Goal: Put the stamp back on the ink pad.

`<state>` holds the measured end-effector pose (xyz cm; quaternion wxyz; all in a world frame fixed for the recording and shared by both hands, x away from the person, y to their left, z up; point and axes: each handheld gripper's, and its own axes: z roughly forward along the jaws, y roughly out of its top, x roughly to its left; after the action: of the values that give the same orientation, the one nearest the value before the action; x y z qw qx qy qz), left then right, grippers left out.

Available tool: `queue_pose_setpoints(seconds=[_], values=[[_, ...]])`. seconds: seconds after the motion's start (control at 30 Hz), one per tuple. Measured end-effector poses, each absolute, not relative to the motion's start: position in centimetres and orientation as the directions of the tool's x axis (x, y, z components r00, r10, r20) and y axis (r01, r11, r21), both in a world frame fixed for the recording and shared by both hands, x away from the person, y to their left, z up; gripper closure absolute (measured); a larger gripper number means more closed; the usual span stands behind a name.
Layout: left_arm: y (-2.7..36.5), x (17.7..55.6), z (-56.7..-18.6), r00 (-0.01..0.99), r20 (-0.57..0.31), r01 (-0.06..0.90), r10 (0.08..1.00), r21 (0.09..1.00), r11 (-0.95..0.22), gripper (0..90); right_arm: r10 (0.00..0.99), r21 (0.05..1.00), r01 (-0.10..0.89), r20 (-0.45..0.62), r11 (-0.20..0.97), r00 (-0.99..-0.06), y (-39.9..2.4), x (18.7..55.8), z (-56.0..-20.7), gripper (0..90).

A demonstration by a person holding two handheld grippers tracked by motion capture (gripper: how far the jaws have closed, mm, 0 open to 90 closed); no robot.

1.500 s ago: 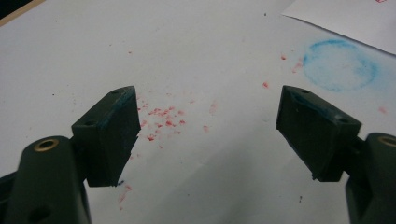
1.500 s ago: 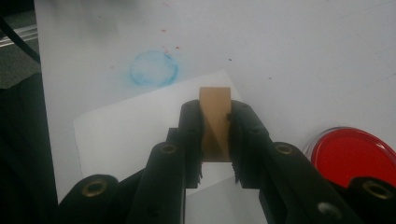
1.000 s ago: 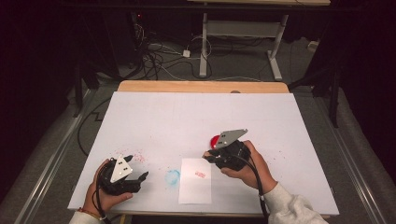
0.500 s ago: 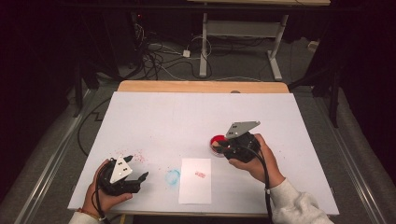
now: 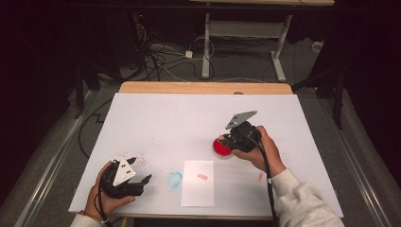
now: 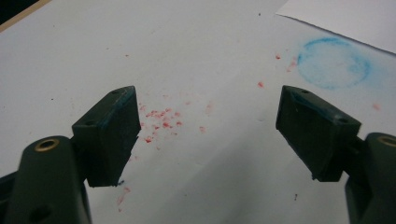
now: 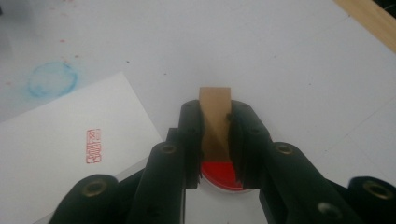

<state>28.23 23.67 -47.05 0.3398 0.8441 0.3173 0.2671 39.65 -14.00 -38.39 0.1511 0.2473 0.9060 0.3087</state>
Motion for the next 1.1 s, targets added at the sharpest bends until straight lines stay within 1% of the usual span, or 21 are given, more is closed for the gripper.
queue_pose_setpoints(seconds=[0.07, 0.13, 0.33, 0.43, 0.5, 0.57, 0.67, 0.7, 0.8, 0.83, 0.87, 1.1], values=[[23.6, 28.2, -47.1, 0.657, 0.236, 0.354, 0.716, 0.742, -0.569, 21.0, 0.558, 0.612, 0.375, -0.133, 0.696, -0.819, -13.9, 40.3, -38.9, 76.1], [23.6, 28.2, -47.1, 0.657, 0.238, 0.355, 0.715, 0.740, -0.572, 21.0, 0.562, 0.607, 0.393, -0.109, 0.691, -0.820, -14.0, 41.0, -39.4, 76.1], [23.8, 28.2, -47.0, 0.655, 0.238, 0.356, 0.718, 0.740, -0.570, 21.0, 0.580, 0.567, 0.432, -0.102, 0.701, -0.808, -13.9, 42.0, -40.9, 76.1], [23.8, 28.2, -47.1, 0.655, 0.235, 0.357, 0.718, 0.741, -0.568, 21.0, 0.588, 0.552, 0.458, -0.074, 0.697, -0.805, -13.9, 42.3, -41.6, 76.1], [23.8, 28.1, -47.1, 0.654, 0.221, 0.373, 0.723, 0.737, -0.563, 21.0, 0.589, 0.547, 0.457, -0.083, 0.701, -0.804, -13.8, 42.4, -42.0, 76.1], [23.8, 28.2, -47.1, 0.657, 0.234, 0.360, 0.717, 0.737, -0.571, 21.0, 0.594, 0.538, 0.469, -0.076, 0.701, -0.801, -13.8, 42.6, -42.3, 76.1], [23.8, 28.3, -47.1, 0.657, 0.233, 0.362, 0.717, 0.737, -0.571, 21.0, 0.597, 0.526, 0.479, -0.069, 0.703, -0.800, -13.7, 42.7, -42.9, 76.0], [23.8, 28.2, -47.2, 0.655, 0.220, 0.375, 0.723, 0.736, -0.564, 21.0, 0.594, 0.523, 0.478, -0.070, 0.706, -0.801, -13.7, 42.7, -43.1, 76.0], [23.7, 28.2, -47.2, 0.656, 0.222, 0.375, 0.721, 0.734, -0.567, 21.0, 0.590, 0.511, 0.481, -0.065, 0.712, -0.805, -13.6, 42.8, -43.6, 76.0], [23.7, 28.3, -47.2, 0.658, 0.235, 0.362, 0.716, 0.735, -0.574, 21.0, 0.592, 0.508, 0.484, -0.065, 0.713, -0.803, -13.6, 42.9, -43.7, 76.0], [23.7, 28.2, -47.2, 0.656, 0.224, 0.374, 0.721, 0.733, -0.568, 21.0, 0.594, 0.505, 0.487, -0.063, 0.712, -0.802, -13.6, 42.9, -43.8, 76.0], [23.7, 28.2, -47.3, 0.656, 0.225, 0.375, 0.720, 0.731, -0.570, 21.0, 0.599, 0.516, 0.490, -0.059, 0.703, -0.798, -13.7, 43.0, -44.0, 75.9]])
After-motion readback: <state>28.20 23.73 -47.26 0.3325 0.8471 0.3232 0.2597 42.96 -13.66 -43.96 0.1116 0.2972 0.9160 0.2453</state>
